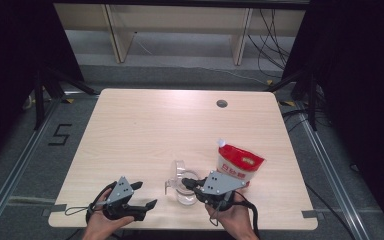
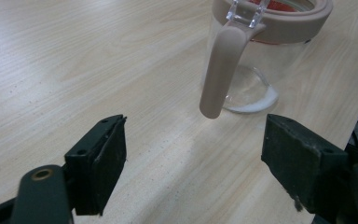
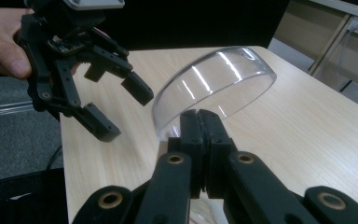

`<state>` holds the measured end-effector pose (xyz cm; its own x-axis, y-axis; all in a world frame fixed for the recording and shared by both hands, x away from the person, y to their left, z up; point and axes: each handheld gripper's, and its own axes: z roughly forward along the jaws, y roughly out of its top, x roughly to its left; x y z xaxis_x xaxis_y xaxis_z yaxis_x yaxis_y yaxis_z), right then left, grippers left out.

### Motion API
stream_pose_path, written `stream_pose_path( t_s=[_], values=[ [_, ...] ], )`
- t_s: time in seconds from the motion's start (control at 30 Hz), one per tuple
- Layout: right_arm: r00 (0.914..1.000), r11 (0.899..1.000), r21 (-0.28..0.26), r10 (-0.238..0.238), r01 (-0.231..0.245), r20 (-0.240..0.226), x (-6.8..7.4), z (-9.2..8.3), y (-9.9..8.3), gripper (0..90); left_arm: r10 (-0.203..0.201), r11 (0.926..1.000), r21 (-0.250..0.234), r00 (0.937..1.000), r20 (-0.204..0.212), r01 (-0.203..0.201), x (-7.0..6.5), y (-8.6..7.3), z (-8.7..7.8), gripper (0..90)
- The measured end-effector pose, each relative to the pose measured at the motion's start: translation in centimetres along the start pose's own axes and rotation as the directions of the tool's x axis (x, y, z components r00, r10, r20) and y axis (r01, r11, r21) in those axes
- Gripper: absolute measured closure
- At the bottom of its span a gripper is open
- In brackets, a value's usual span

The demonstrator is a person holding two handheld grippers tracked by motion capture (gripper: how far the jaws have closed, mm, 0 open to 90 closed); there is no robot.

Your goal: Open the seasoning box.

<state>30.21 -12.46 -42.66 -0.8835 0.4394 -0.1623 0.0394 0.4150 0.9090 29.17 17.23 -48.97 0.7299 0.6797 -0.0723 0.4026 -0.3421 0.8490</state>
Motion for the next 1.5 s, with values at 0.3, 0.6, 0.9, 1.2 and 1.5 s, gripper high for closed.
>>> stream_pose_path(
  t_s=[0.3,0.6,0.9,1.2,1.5],
  values=[
    [0.9998,1.0,0.0,-0.004,0.004,-0.019,0.4,0.5,0.5,89.4,-0.003,1.0,-0.006,0.9999,-0.013,0.003,0.2,-0.2,-0.4,21.3],
    [0.9987,1.0,0.006,-0.012,0.012,-0.049,1.0,1.4,0.9,88.8,-0.022,0.9997,-0.015,0.9997,-0.013,0.022,0.3,-0.3,-0.5,21.9],
    [0.9995,1.0,-0.001,0.003,-0.003,-0.031,0.5,0.6,0.5,83.8,-0.026,0.9995,-0.018,0.9995,-0.015,0.026,0.4,-0.4,-0.6,21.6],
    [0.9973,0.997,-0.024,0.072,-0.072,0.014,-1.0,-1.6,-2.2,68.2,-0.047,0.9985,-0.025,0.9988,0.012,0.048,0.4,-0.4,-0.6,14.8],
    [0.993,0.993,-0.028,0.115,-0.114,0.028,-1.5,-2.7,-4.2,58.8,-0.018,0.9998,-0.002,0.9995,0.026,0.018,0.2,-0.2,-0.4,15.0]
  ],
)
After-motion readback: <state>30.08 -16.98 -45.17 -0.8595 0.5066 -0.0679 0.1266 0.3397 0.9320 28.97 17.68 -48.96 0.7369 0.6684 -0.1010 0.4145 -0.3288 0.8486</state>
